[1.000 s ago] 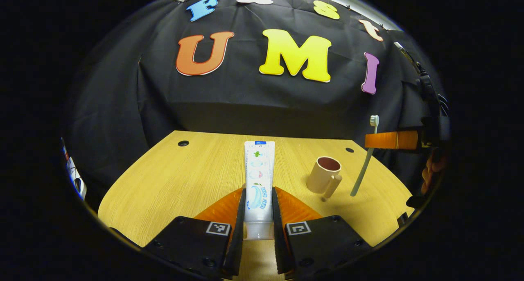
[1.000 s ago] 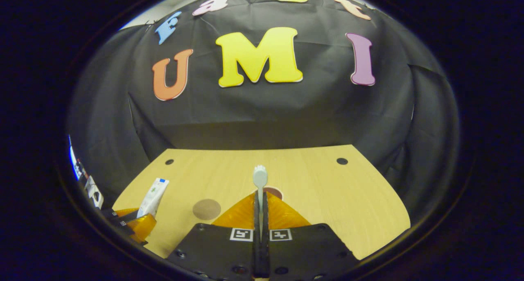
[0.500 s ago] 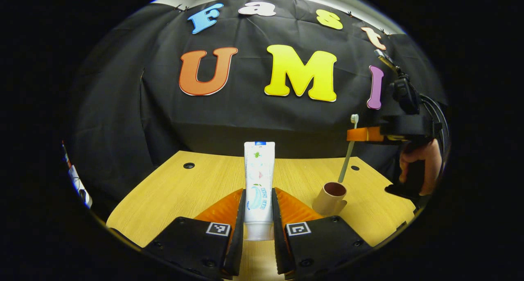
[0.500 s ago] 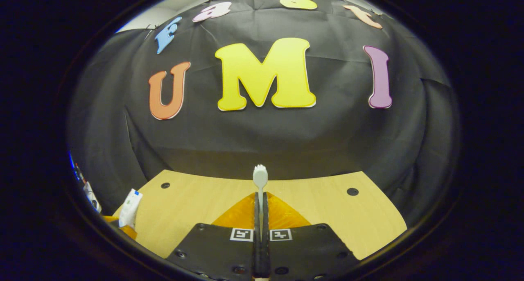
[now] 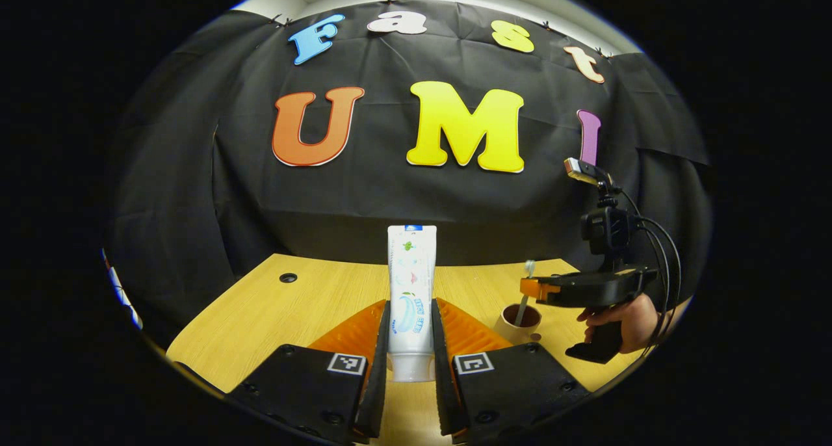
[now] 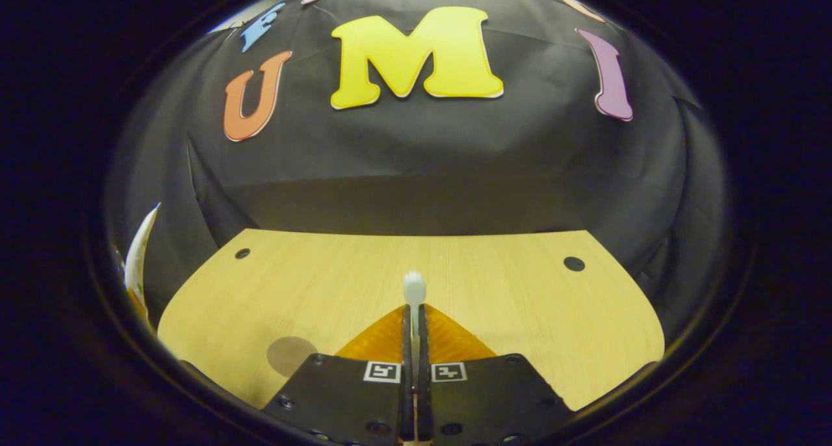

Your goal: Put the toothbrush and toothpaste on the desktop into the cup, then pick up the cup and place it on the coaster on the desktop.

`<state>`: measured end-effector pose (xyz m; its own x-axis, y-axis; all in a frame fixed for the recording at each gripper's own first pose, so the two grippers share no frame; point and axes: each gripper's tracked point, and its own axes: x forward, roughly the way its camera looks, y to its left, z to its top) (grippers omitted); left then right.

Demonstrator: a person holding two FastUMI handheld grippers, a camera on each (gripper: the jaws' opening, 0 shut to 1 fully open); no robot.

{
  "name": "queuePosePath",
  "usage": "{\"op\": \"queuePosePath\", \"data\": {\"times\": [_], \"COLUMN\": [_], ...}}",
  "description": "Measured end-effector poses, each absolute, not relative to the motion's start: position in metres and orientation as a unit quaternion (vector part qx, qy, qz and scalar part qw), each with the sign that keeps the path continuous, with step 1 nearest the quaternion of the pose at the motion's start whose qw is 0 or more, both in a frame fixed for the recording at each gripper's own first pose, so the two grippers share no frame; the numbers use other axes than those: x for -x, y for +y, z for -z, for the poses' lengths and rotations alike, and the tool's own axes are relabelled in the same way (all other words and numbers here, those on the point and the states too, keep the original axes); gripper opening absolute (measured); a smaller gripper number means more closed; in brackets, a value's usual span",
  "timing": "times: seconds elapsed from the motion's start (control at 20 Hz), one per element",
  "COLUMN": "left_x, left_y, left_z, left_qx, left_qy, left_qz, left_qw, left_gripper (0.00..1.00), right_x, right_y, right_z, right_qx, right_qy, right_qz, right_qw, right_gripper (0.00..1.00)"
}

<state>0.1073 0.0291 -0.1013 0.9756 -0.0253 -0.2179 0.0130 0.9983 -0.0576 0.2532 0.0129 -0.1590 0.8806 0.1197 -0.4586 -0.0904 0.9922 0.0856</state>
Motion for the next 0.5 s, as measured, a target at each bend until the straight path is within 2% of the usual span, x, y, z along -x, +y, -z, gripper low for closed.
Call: {"op": "queuePosePath", "data": {"times": [0.05, 0.1, 0.15, 0.2, 0.3, 0.35, 0.4, 0.5], "left_x": [-0.108, -0.111, -0.114, -0.113, -0.118, -0.121, -0.125, -0.136], "left_y": [0.026, 0.022, 0.017, 0.014, 0.003, -0.004, -0.011, -0.029], "left_z": [0.102, 0.101, 0.099, 0.100, 0.101, 0.102, 0.103, 0.105], "left_qx": [0.028, 0.027, 0.025, 0.025, 0.028, 0.030, 0.032, 0.035], "left_qy": [0.109, 0.108, 0.105, 0.104, 0.102, 0.101, 0.098, 0.092], "left_qz": [0.011, 0.013, 0.015, 0.017, 0.022, 0.026, 0.030, 0.039], "left_qw": [0.994, 0.994, 0.994, 0.994, 0.994, 0.994, 0.994, 0.994], "left_gripper": [0.35, 0.35, 0.35, 0.35, 0.35, 0.35, 0.35, 0.35], "right_x": [-0.250, -0.247, -0.244, -0.242, -0.235, -0.231, -0.227, -0.213], "right_y": [0.013, 0.015, 0.014, 0.010, 0.003, -0.002, -0.010, -0.029], "right_z": [0.158, 0.157, 0.156, 0.155, 0.147, 0.141, 0.137, 0.133], "right_qx": [-0.039, -0.046, -0.050, -0.053, -0.064, -0.069, -0.073, -0.077], "right_qy": [0.239, 0.239, 0.237, 0.235, 0.228, 0.222, 0.216, 0.214], "right_qz": [-0.059, -0.062, -0.064, -0.063, -0.060, -0.058, -0.055, -0.045], "right_qw": [0.968, 0.968, 0.968, 0.968, 0.970, 0.971, 0.972, 0.973], "right_gripper": [0.04, 0.13, 0.24, 0.43, 0.57, 0.59, 0.69, 0.78]}}
